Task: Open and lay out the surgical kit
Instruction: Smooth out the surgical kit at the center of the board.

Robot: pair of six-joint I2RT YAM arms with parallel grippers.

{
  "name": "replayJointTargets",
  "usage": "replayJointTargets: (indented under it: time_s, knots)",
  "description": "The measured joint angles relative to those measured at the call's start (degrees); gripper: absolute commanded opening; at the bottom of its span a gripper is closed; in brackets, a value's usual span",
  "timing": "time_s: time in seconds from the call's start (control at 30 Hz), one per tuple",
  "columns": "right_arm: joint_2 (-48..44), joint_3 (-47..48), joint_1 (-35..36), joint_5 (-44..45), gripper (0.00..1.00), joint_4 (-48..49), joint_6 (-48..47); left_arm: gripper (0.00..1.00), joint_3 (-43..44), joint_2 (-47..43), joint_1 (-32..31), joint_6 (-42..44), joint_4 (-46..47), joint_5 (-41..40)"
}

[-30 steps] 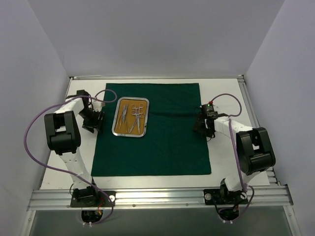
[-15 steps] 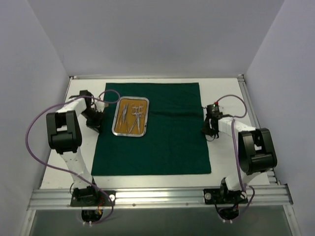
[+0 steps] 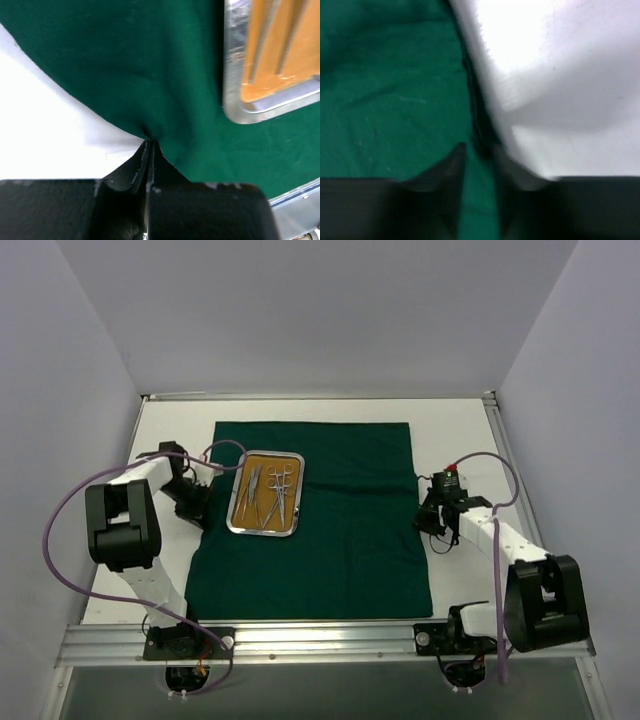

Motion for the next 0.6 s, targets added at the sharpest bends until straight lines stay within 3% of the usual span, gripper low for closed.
replayJointTargets:
  time_s: [0.03, 0.07, 0.13, 0.17, 0.27, 0.3, 0.33, 0.43, 0.5, 0.6]
  knots:
    - [-1.44, -0.2, 0.0, -0.22, 0.43, -0.92, 0.28, 0.15, -0.52, -0.46, 0.11, 0.15, -0.15, -0.48]
    - [-2.45, 0.04, 0.0, -0.37, 0.46, -2.03, 0.15, 0.45, -0.68, -0.7, 0.2, 0.46, -0.46, -1.31]
    - [-2.78, 2.19, 0.0, 0.11, 0.48, -4.9, -0.59, 0.61, -0.07, -0.74, 0.26, 0.48, -1.49, -2.64]
    - [-2.12, 4.39, 0.0, 0.46, 0.49, -6.6, -1.07, 0.64, 0.55, -0.76, 0.28, 0.5, -2.1, -3.34]
    - [2.1, 14.78, -0.17, 2.12, 0.41, -9.6, -3.39, 0.6, 4.42, -1.05, 0.33, -0.26, -3.74, -5.31]
    - [3.91, 18.58, -0.37, 2.38, 0.35, -9.31, -4.46, 0.47, 6.67, -1.44, 0.22, -0.76, -4.17, -6.01]
    - [6.12, 22.67, -0.52, 2.54, 0.17, -9.11, -5.62, 0.41, 8.92, -1.92, 0.0, -1.44, -4.63, -6.73]
    - [14.95, 34.84, -0.87, 2.05, 0.0, -6.58, -9.57, 0.36, 15.72, -4.52, -2.97, -3.1, -4.98, -9.14]
    - [21.62, 41.24, -1.16, 1.68, 0.0, -4.5, -11.3, 0.37, 19.32, -6.91, -8.66, -4.0, -5.11, -10.88]
    - [32.96, 49.53, -1.22, 0.7, 0.0, -2.36, -13.42, 0.4, 22.95, -9.16, -23.45, -5.27, -4.5, -11.43]
